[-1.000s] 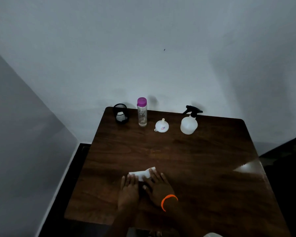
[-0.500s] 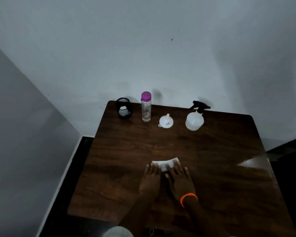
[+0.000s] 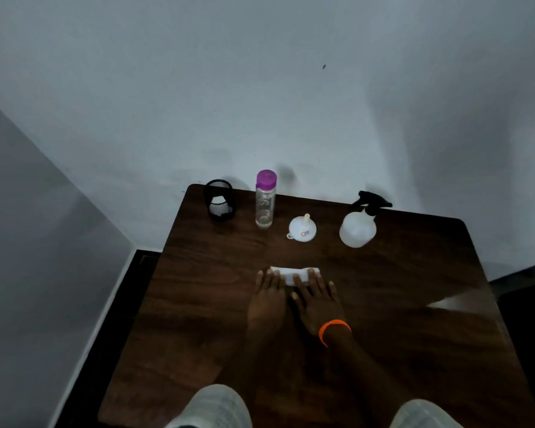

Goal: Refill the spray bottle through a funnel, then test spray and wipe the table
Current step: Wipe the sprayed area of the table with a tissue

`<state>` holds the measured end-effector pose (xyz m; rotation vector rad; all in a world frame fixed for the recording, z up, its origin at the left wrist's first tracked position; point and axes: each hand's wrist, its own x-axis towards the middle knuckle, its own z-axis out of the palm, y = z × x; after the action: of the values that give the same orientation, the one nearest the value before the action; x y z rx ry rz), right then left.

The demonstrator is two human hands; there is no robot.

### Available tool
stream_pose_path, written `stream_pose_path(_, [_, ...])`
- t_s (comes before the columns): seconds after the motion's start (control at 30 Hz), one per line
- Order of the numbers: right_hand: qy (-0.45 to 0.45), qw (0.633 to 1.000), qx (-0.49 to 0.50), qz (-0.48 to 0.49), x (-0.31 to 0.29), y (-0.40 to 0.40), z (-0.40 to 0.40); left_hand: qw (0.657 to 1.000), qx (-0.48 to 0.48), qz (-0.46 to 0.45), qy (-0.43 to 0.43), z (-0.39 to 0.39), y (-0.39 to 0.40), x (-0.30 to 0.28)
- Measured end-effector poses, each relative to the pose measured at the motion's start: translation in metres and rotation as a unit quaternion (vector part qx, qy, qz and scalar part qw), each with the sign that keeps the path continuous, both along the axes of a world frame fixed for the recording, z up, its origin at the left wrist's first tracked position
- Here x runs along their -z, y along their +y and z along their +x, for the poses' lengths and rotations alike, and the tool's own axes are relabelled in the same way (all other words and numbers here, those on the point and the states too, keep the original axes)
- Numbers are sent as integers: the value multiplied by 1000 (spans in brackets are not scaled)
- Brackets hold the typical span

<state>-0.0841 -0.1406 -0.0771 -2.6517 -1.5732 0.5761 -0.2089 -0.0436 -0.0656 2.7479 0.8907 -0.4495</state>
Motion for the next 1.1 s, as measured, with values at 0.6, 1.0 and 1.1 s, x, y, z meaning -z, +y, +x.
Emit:
stream_pose_path(0.6, [13,999,-17,41,11,55,15,996,-9,72,-57,10,67,2])
stream_pose_path(1.0, [3,988,152,-8,1,-110,101,980,193,-1,56,139,-58,-24])
stream_pose_path(1.1, [8,984,175,-14,3,-120,87,978,199,-2,70,135,-70,-23])
